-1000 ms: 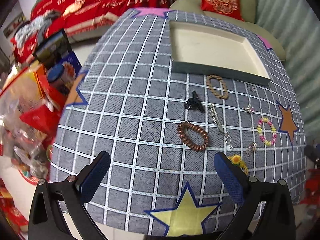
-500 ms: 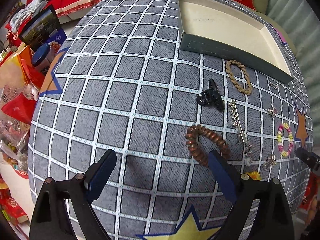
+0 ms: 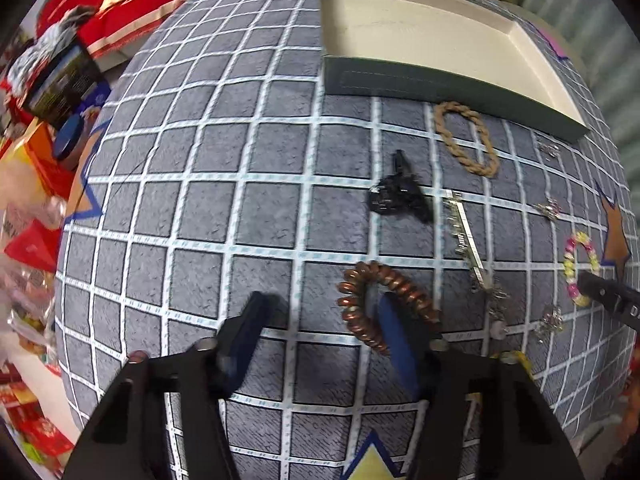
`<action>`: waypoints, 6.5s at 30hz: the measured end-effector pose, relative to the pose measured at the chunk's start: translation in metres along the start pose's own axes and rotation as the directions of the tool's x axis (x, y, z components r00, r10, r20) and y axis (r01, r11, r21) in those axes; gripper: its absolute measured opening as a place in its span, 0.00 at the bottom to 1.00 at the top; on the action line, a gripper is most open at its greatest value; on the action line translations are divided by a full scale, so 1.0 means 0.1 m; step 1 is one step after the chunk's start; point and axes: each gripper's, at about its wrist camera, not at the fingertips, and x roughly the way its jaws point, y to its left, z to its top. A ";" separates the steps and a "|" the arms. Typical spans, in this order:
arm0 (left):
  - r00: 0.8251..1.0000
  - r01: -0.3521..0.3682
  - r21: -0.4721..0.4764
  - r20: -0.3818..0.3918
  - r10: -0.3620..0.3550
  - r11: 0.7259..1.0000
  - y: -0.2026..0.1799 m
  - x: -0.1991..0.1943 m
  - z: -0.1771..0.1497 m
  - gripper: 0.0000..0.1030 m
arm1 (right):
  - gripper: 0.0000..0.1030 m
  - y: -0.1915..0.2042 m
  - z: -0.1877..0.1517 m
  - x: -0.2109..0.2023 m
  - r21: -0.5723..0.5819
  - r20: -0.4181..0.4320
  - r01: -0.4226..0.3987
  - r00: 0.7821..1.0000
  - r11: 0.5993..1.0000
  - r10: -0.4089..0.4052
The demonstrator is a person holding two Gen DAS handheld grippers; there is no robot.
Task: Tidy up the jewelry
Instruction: 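Grasp the brown bead bracelet with the left tool while the right tool grasps the pink-yellow bracelet, then carry both bracelets into the box tray and open both tools, then withdraw both tools from the tray back over the jewelry, then grasp the black hair clip with the left tool while the right tool grasps the silver heart pendant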
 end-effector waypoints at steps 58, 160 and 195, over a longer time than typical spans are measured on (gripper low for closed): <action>0.971 0.133 0.022 0.199 -0.134 0.991 -0.48 -0.24 1.97 0.21 | 0.09 0.55 1.94 -0.50 -0.064 0.139 -0.261 0.953 0.963 0.268; 0.997 0.074 -0.007 -0.018 -0.074 0.997 0.15 0.01 0.72 1.00 | 1.00 0.59 0.35 -0.29 0.015 -0.072 -0.224 0.972 0.975 0.224; 0.994 0.084 0.125 0.052 -0.091 0.989 -0.37 0.14 0.64 0.33 | 0.09 1.17 0.50 -0.10 -0.081 -0.029 -0.132 0.991 0.988 0.130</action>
